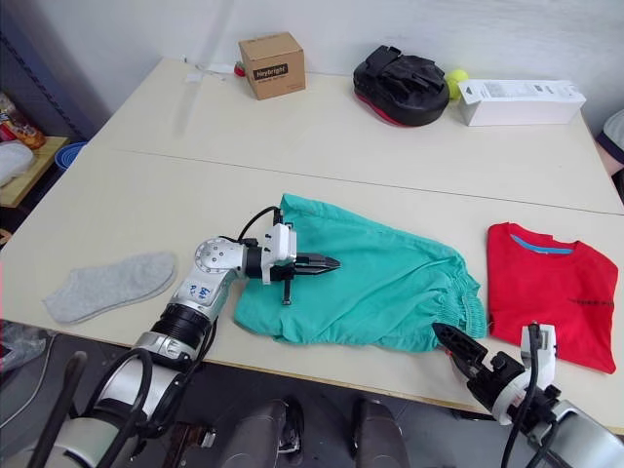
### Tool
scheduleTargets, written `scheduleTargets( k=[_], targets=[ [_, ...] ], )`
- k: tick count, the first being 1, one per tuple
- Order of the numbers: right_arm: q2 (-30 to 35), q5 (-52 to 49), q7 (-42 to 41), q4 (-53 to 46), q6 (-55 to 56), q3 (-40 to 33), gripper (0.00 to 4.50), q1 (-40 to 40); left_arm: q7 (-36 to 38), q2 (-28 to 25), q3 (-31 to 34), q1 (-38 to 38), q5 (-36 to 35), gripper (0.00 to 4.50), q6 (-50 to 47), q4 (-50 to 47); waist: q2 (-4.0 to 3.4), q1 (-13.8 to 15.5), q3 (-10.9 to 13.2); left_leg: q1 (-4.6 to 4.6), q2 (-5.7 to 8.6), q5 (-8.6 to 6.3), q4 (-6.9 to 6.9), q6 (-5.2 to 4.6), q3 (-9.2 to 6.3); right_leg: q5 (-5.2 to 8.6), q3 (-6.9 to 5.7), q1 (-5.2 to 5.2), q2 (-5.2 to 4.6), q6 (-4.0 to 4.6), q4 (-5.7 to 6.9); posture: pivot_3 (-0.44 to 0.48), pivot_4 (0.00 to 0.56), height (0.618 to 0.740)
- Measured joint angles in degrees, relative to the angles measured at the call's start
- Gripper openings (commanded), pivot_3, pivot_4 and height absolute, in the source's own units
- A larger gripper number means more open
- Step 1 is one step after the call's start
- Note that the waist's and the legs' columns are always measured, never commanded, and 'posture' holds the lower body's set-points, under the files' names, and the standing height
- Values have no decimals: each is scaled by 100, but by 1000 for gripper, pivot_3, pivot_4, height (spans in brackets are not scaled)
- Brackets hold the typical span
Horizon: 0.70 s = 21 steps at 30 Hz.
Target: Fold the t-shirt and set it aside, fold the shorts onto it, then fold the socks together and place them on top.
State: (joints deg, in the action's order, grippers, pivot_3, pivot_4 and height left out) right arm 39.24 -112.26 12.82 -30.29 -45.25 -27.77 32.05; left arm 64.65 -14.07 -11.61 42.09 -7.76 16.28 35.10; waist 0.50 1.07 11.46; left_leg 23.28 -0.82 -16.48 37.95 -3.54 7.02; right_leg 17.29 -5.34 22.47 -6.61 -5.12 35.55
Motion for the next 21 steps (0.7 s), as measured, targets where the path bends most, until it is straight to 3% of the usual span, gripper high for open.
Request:
scheduleTargets(
  k=[2,7,12,17,21],
  targets=[
    [60,50,-186,100,36,-188,4482,-161,9,4,0,0,-1,0,-1,13,0,12,0,3,0,0,0,0,1,0,-1,2,0,0,0,0,150,740],
    [625,582,-1429,615,23,-1559,4482,-291,69,24,0,-1,-1,0,0,64,2,37,0,5,0,-5,0,-9,3,-3,-3,0,6,-6,-12,0,150,740],
    [857,261,-2126,1095,-593,-1910,4482,-79,118,78,-9,-3,-1,0,0,93,1,44,0,11,1,-8,0,-12,0,-3,-5,0,3,-6,-18,0,150,740],
    [899,62,-2320,999,-1227,-1717,4482,273,136,115,-11,-6,-2,0,2,94,1,38,0,10,0,-9,0,-14,-3,-3,-4,1,1,-6,-17,0,150,740],
    [163,55,-1649,593,-928,-1016,4482,250,111,173,-10,-6,-2,0,2,97,-3,28,-2,10,-2,-9,-1,-11,-4,-3,-2,2,1,-6,-16,0,150,740]
  ],
)
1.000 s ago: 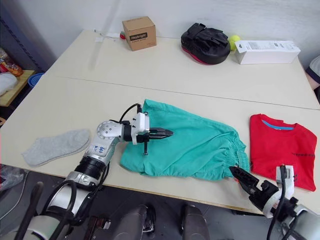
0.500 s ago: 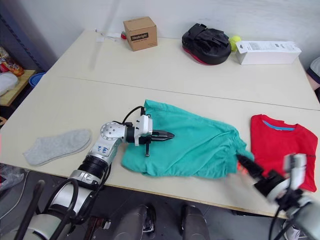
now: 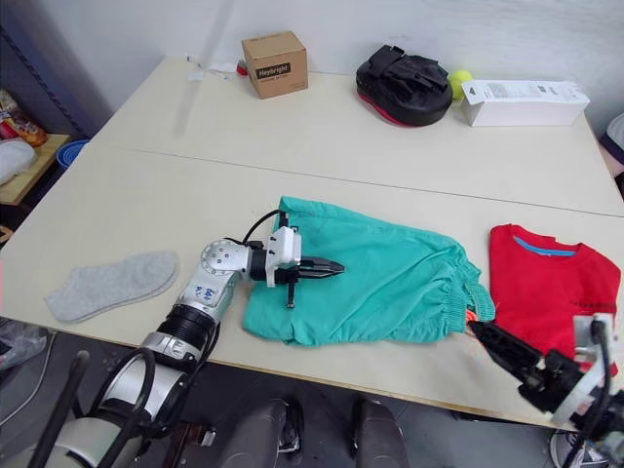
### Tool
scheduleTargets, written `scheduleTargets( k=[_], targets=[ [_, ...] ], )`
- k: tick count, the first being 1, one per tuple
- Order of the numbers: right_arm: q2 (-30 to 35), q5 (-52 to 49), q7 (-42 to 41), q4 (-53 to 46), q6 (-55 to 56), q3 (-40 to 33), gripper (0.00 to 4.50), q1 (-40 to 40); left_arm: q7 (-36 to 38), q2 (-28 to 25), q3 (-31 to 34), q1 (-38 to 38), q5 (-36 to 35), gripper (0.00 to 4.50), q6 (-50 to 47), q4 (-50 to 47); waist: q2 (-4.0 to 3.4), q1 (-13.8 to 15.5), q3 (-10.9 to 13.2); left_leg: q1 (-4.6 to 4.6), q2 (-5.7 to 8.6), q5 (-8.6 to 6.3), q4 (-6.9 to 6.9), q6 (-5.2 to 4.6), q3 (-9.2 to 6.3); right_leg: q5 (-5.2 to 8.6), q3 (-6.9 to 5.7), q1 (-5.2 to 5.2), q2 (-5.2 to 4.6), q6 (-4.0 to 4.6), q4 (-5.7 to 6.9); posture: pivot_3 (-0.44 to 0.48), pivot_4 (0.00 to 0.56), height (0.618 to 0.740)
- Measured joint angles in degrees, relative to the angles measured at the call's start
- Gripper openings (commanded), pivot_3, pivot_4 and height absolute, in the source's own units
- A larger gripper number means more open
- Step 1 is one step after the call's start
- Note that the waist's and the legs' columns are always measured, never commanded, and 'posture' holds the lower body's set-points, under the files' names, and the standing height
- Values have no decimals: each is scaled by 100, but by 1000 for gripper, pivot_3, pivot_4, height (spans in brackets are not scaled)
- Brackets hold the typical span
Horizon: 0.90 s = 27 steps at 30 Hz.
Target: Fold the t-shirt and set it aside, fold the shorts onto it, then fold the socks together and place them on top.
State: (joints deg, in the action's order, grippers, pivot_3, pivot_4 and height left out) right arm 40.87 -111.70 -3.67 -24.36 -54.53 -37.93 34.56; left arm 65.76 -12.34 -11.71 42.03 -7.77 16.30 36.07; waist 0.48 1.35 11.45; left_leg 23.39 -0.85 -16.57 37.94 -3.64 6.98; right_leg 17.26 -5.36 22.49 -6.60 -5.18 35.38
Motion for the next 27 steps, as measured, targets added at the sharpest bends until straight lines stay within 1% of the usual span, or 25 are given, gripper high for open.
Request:
scheduleTargets(
  k=[4,7,11,14,20,22,27],
  targets=[
    [-384,-16,818,-286,432,596,4482,-47,-66,21,5,9,7,0,0,71,-1,-2,0,0,0,1,0,2,0,0,1,0,0,0,0,0,150,740],
    [-629,-18,1125,-345,670,892,4482,-224,-146,76,8,108,33,0,1,219,0,0,0,1,1,1,1,2,2,0,0,1,0,-1,1,0,150,740],
    [-754,-23,1646,-429,1037,1306,4482,-770,-283,206,6,427,165,0,28,593,2,-17,0,-2,1,1,2,2,6,-1,2,0,0,-2,3,0,150,740],
    [-843,57,1938,-246,1307,1575,4482,-1308,-448,335,-23,671,364,0,95,1071,2,-19,0,-2,1,1,3,1,6,-1,0,1,2,-2,5,0,150,740],
    [-1052,566,2018,-71,1555,1892,4482,-1915,-816,453,-39,1047,698,0,260,2030,13,-27,-6,-2,1,2,4,1,8,-2,-1,2,3,-3,8,0,150,740],
    [-1319,1034,2020,-9,1705,2052,4482,-2179,-914,499,-39,1114,807,0,333,2332,44,-52,-25,-5,0,2,6,0,7,-2,-1,1,3,-3,12,0,150,740],
    [-1794,1804,1980,89,1918,2291,4482,-2531,-834,489,15,1132,823,0,405,2495,79,-119,-64,-10,0,2,6,0,3,-3,2,-4,-3,-5,12,0,150,740]
  ],
)
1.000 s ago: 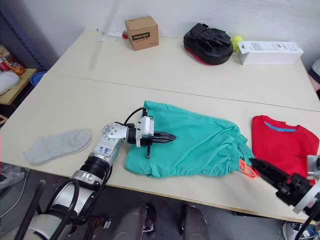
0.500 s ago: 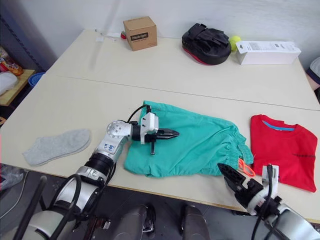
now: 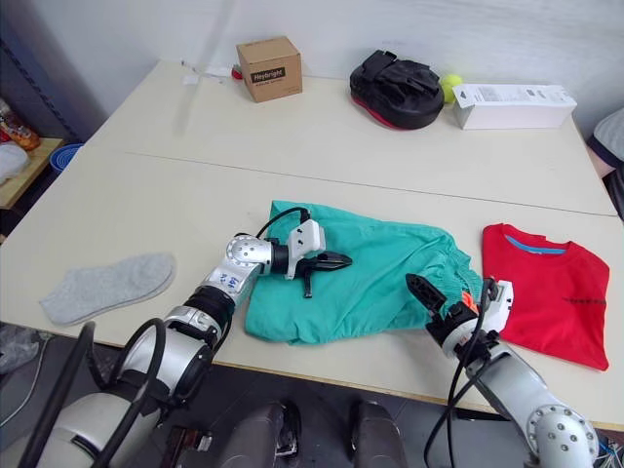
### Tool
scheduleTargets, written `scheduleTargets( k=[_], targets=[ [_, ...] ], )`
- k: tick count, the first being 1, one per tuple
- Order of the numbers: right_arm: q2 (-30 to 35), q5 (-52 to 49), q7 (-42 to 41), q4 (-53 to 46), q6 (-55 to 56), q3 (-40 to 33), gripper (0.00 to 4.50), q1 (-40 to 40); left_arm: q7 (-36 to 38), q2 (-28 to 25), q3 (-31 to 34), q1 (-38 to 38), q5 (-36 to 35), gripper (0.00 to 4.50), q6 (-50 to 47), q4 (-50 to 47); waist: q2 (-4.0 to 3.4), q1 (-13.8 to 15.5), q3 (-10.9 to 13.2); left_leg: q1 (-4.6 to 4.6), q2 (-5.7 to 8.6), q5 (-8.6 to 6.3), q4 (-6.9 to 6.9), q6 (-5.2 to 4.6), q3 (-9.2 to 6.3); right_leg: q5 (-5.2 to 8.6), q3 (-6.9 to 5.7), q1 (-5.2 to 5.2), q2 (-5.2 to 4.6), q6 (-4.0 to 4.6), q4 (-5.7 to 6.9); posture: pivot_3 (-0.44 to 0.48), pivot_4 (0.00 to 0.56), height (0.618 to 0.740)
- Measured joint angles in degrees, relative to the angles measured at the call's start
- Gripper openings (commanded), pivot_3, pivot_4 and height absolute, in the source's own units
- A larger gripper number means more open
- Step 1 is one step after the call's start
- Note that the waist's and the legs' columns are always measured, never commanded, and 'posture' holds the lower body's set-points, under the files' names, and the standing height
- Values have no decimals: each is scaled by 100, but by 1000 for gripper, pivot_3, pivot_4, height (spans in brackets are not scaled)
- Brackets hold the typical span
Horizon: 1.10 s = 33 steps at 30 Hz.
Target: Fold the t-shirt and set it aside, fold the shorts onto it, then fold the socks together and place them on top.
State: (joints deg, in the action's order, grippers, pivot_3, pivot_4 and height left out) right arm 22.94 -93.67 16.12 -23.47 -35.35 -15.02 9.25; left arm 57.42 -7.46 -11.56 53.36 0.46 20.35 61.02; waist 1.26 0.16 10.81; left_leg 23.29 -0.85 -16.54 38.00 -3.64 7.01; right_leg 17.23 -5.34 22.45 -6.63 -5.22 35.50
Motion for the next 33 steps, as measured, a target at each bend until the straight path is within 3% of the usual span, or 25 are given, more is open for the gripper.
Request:
scheduleTargets(
  k=[1,4,14,21,26,33],
  targets=[
    [-82,105,-20,26,32,34,4482,-51,34,-5,2,-1,0,0,25,6,2,-16,-2,0,0,0,0,1,-1,0,0,0,-1,0,-1,0,150,740],
    [-326,553,-64,129,154,118,3633,-206,147,0,17,-4,-1,0,53,17,6,-39,-6,0,0,-1,0,1,-1,0,2,1,-3,0,0,0,150,740],
    [-451,2796,-842,325,696,147,79,-394,270,-148,259,-109,-98,0,131,-59,2,-28,-6,6,1,-3,-7,7,2,1,1,12,-4,3,-2,0,150,740],
    [129,5238,-1567,267,1435,621,35,-732,-181,-177,412,-244,-137,0,-177,-384,-7,-25,0,10,4,-3,-7,8,5,1,0,17,-4,3,-1,0,150,740],
    [1440,7693,-2878,-97,2526,1871,35,-1370,-698,-138,431,-267,-115,0,-533,-542,-9,-48,2,11,4,0,-6,13,18,2,0,26,4,2,6,0,150,740],
    [1502,9362,-4038,-76,3942,3108,35,-1892,-797,-126,417,-439,-125,0,-861,-918,-8,-21,2,10,2,23,-3,53,11,5,-28,15,6,8,5,0,150,740]
  ],
)
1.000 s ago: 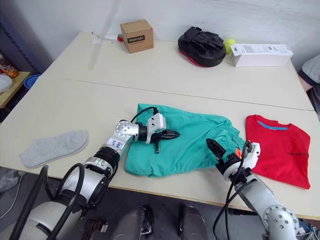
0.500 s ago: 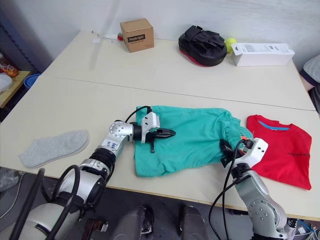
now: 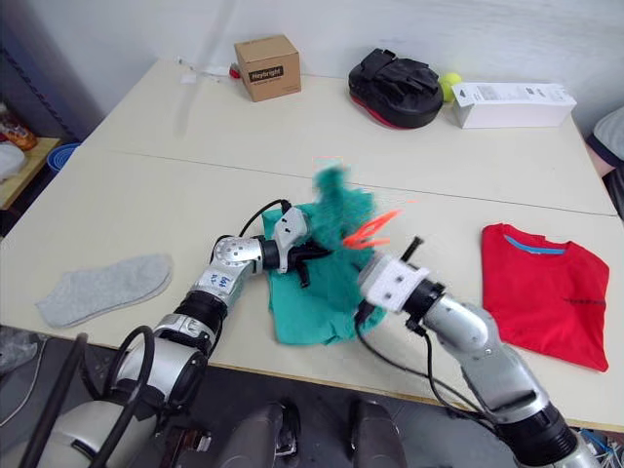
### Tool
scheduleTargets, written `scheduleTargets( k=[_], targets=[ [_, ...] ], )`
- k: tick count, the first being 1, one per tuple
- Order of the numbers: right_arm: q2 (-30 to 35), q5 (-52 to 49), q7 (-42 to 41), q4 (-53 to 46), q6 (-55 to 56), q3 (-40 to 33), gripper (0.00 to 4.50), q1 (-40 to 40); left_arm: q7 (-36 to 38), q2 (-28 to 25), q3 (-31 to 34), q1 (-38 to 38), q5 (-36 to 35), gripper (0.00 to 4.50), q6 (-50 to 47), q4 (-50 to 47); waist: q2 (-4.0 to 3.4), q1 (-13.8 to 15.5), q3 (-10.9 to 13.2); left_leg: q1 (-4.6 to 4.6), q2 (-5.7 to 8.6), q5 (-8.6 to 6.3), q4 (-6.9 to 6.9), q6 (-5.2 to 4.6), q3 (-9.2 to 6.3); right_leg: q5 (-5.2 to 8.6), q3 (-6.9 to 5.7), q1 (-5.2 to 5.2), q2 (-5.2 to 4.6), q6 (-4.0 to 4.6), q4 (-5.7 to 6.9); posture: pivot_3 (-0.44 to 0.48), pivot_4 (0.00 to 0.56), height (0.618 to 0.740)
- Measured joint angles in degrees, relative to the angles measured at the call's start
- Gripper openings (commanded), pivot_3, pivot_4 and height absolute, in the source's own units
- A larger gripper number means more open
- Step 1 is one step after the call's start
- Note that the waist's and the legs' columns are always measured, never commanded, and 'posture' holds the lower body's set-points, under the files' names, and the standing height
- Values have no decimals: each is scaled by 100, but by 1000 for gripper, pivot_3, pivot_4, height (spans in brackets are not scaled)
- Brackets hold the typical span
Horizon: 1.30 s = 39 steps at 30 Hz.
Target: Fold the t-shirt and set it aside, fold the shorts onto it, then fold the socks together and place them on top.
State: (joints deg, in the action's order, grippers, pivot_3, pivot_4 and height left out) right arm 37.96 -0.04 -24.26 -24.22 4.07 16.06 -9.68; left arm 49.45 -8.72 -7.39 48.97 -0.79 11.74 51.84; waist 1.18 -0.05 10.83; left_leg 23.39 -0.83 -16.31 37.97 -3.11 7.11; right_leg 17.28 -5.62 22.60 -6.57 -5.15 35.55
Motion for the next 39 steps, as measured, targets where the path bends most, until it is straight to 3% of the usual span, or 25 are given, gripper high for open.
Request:
scheduleTargets(
  k=[8,15,19,22,27,30,34,39],
  targets=[
    [-77,399,-852,819,497,351,35,-34,122,-247,4,-385,-106,0,-491,-752,0,-36,0,-11,-3,3,6,7,-5,1,-18,-9,-5,2,10,0,150,740],
    [-426,-101,-1429,996,244,330,35,-129,1051,-1191,8,-1298,-607,0,-1719,-2543,-1,-146,0,-14,-11,12,1,33,-25,9,-21,-8,-8,17,24,0,150,740],
    [-615,-260,-1560,1087,52,252,35,-317,1514,-1759,11,-1435,-902,0,-2434,-3402,-1,-145,1,-12,-10,2,2,53,-31,10,-21,-8,-12,19,24,0,150,740],
    [-710,-528,-1739,1087,-142,164,695,-357,1848,-2225,96,-1428,-1181,0,-2946,-3937,-2,-144,2,-11,-10,-1,-2,59,-34,13,-23,-8,-13,25,21,0,150,740],
    [-304,-1655,-2951,669,-630,148,2334,-211,2370,-3055,244,-1349,-1752,0,-4245,-4451,-16,-139,11,-9,-10,5,-5,38,-40,14,-28,-12,-12,27,13,0,150,740],
    [-117,-2156,-3343,555,-955,23,2334,-149,2423,-3182,414,-1308,-1992,0,-4672,-4470,-19,-129,14,-9,-9,4,-4,40,-41,14,-28,-13,-14,27,14,0,150,740],
    [566,-3454,-3787,418,-2093,-956,2334,-6,2254,-3231,885,-1280,-2486,0,-5214,-4649,-21,-105,19,-9,-9,4,-5,40,-47,15,-30,-13,-18,27,11,0,150,740],
    [738,-3835,-4028,400,-2627,-1201,2334,148,2090,-3231,912,-1319,-2698,0,-5386,-4960,-24,-96,20,-9,-9,5,-10,44,-47,17,-30,-11,-17,30,11,0,150,740]
  ],
)
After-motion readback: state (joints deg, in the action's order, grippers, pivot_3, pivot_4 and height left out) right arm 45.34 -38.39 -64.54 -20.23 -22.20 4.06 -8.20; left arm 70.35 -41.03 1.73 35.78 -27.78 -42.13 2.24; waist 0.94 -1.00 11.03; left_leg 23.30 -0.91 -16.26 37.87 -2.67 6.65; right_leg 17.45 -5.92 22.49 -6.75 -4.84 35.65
